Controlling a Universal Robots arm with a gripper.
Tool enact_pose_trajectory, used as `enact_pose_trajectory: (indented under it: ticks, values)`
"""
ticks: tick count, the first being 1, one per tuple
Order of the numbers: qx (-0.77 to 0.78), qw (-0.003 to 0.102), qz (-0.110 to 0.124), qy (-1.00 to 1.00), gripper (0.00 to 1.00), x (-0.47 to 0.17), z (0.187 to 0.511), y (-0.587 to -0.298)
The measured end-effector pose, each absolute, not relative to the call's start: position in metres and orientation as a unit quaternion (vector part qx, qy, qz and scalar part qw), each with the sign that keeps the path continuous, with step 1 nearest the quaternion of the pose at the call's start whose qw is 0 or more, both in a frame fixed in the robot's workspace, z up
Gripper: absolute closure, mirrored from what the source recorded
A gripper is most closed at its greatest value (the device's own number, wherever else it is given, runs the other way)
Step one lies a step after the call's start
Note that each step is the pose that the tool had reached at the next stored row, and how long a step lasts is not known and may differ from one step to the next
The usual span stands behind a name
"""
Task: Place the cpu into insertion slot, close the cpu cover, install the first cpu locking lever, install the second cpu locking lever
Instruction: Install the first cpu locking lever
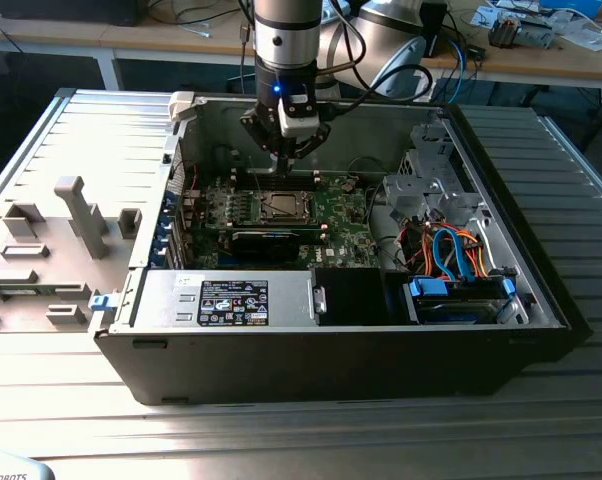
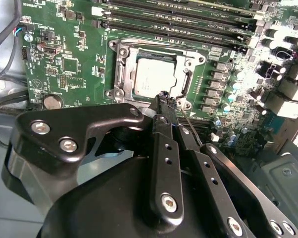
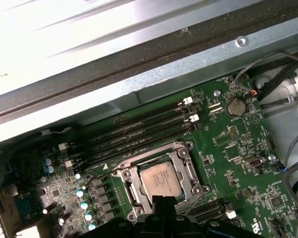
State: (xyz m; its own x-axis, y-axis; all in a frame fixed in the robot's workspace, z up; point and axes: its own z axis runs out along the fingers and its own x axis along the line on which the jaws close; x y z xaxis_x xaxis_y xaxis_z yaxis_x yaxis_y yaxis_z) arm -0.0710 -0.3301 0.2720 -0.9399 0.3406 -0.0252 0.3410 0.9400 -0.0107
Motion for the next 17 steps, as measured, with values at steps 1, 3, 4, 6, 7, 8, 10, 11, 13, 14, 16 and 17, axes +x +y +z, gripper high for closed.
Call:
enact_pose_trajectory:
  ticks: [1, 3, 4, 6, 7, 8, 10, 11, 13, 14, 16, 17]
  values:
    - [0.17, 0.012, -0.007, 0.985, 0.89, -0.071, 0.272, -0.3301]
    - [0.163, 0.012, -0.007, 0.986, 0.89, -0.071, 0.272, -0.3301]
    - [0.161, 0.012, -0.007, 0.987, 0.89, -0.071, 0.272, -0.3301]
    - [0.155, 0.012, -0.007, 0.988, 0.89, -0.071, 0.2719, -0.3301]
    - [0.153, 0.012, -0.007, 0.988, 0.89, -0.071, 0.2719, -0.3301]
    - [0.152, 0.012, -0.007, 0.988, 0.89, -0.071, 0.272, -0.3301]
    - [0.148, 0.012, -0.007, 0.989, 0.89, -0.071, 0.272, -0.3301]
    - [0.146, 0.012, -0.007, 0.989, 0.89, -0.071, 0.2719, -0.3301]
    - [0.142, 0.012, -0.007, 0.99, 0.89, -0.071, 0.272, -0.3301]
    - [0.14, 0.012, -0.007, 0.99, 0.89, -0.071, 0.2719, -0.3301]
    - [0.135, 0.012, -0.007, 0.991, 0.89, -0.071, 0.2719, -0.3301]
    - [0.134, 0.012, -0.007, 0.991, 0.89, -0.071, 0.272, -0.3301]
